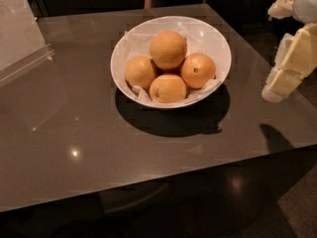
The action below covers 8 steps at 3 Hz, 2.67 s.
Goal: Pick orange from white bowl
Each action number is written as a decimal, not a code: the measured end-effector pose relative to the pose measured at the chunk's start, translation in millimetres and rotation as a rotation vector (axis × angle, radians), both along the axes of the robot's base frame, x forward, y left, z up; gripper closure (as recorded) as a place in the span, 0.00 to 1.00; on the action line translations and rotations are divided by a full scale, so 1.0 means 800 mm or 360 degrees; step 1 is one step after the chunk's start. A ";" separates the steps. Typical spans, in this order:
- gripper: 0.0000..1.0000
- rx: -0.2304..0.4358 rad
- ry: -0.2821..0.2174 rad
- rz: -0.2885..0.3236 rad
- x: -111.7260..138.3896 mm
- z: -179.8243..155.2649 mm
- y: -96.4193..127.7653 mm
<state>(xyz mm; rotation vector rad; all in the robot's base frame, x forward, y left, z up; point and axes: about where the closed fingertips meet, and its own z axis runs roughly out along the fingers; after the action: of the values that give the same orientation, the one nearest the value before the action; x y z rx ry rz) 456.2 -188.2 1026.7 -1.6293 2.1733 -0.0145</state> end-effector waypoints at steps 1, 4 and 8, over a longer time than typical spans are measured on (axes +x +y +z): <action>0.00 0.0017 -0.0021 0.0014 0.007 0.003 0.005; 0.00 0.0154 0.0133 0.0292 0.104 -0.038 0.085; 0.00 0.0396 0.0246 0.0593 0.196 -0.097 0.184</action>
Offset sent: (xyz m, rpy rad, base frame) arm 0.0549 0.0376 -0.0125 0.0830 0.0636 0.1475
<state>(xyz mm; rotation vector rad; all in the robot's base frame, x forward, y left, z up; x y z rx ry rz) 612.7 -40.8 949.4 -1.9060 1.8510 0.4848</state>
